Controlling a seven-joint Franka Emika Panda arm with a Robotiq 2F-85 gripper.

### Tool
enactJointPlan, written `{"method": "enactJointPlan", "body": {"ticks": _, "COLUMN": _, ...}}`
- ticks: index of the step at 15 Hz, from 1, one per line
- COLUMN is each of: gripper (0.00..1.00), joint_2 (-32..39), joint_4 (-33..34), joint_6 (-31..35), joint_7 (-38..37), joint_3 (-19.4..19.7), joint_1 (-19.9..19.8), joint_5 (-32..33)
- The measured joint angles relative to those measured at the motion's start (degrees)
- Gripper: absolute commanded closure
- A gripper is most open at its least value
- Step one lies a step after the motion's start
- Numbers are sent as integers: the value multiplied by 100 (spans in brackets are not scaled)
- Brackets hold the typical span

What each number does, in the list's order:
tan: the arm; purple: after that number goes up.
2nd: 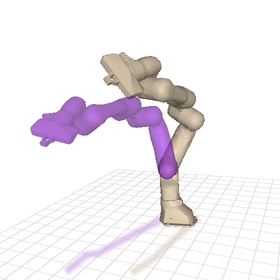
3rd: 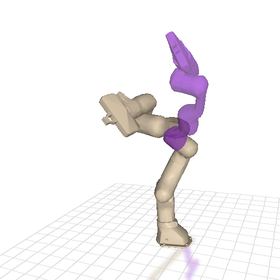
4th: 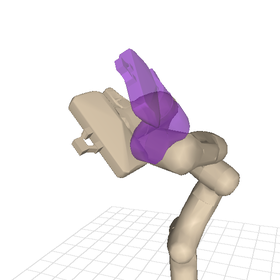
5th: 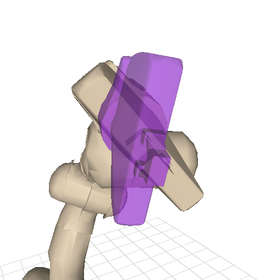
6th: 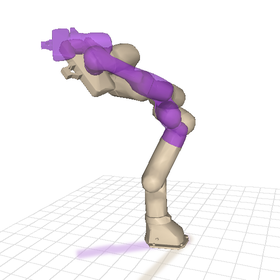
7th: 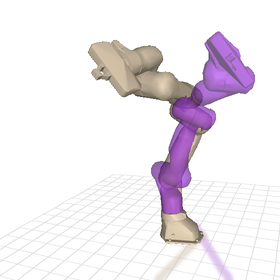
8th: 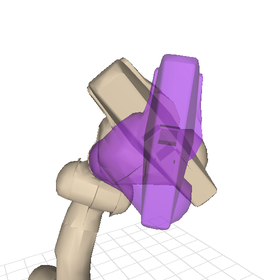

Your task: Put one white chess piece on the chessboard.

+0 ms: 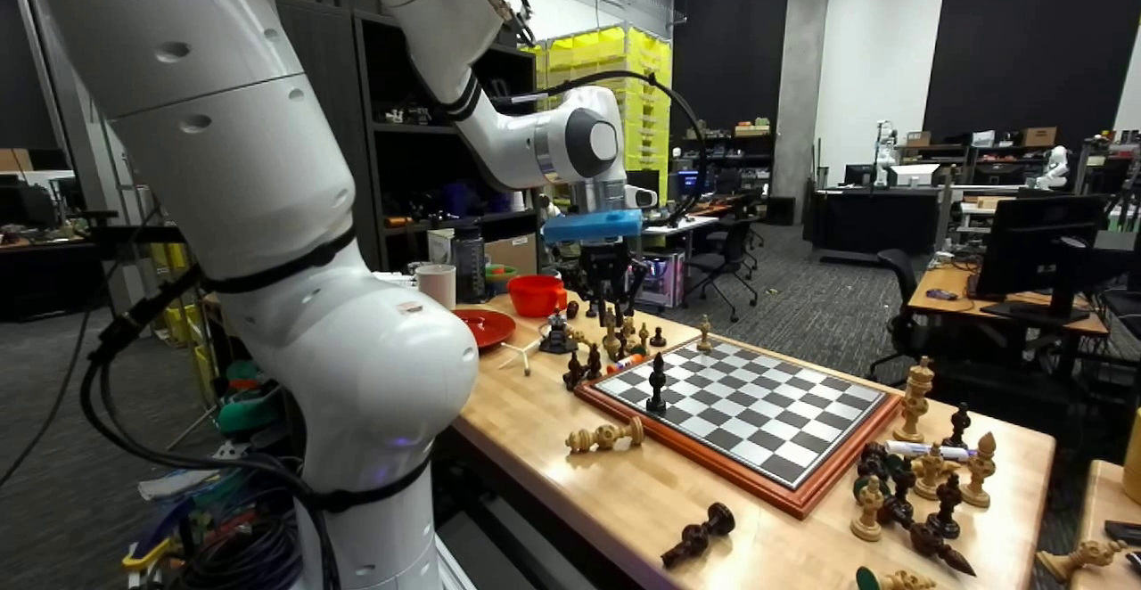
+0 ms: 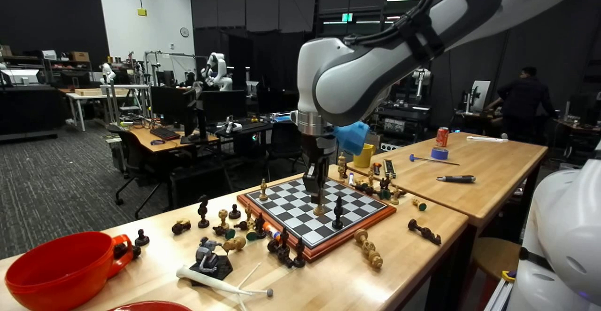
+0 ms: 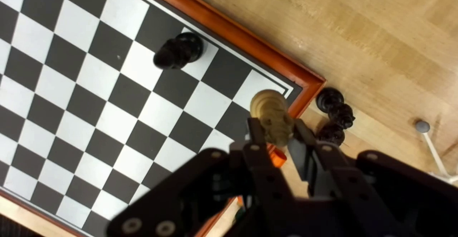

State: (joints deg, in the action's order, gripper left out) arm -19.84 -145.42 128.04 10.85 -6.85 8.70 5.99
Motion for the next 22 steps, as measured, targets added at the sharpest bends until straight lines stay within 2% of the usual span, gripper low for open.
{"method": "enactJointPlan", "body": {"ticks": 3, "gripper": 94, "joint_2": 401, "joint_4": 648, "joint_6": -15, "joint_7": 156, "joint_3": 5, "joint_1": -10, "joint_5": 199}}
{"method": "enactJointPlan", "body": {"ticks": 7, "gripper": 94, "joint_2": 1441, "joint_4": 1959, "joint_6": -81, "joint_7": 353, "joint_3": 8, "joint_1": -76, "joint_5": 440}}
{"method": "enactJointPlan", "body": {"ticks": 12, "gripper": 94, "joint_2": 2656, "joint_4": 3308, "joint_6": -589, "joint_7": 366, "joint_3": 47, "joint_1": -214, "joint_5": 853}}
{"method": "enactJointPlan", "body": {"ticks": 16, "gripper": 94, "joint_2": 3131, "joint_4": 3858, "joint_6": -1039, "joint_7": 367, "joint_3": 150, "joint_1": -300, "joint_5": 917}}
{"method": "enactJointPlan", "body": {"ticks": 21, "gripper": 94, "joint_2": 3471, "joint_4": 4177, "joint_6": -1116, "joint_7": 367, "joint_3": 234, "joint_1": -364, "joint_5": 921}}
{"method": "enactJointPlan", "body": {"ticks": 22, "gripper": 77, "joint_2": 3532, "joint_4": 4225, "joint_6": -1116, "joint_7": 367, "joint_3": 244, "joint_1": -372, "joint_5": 921}}
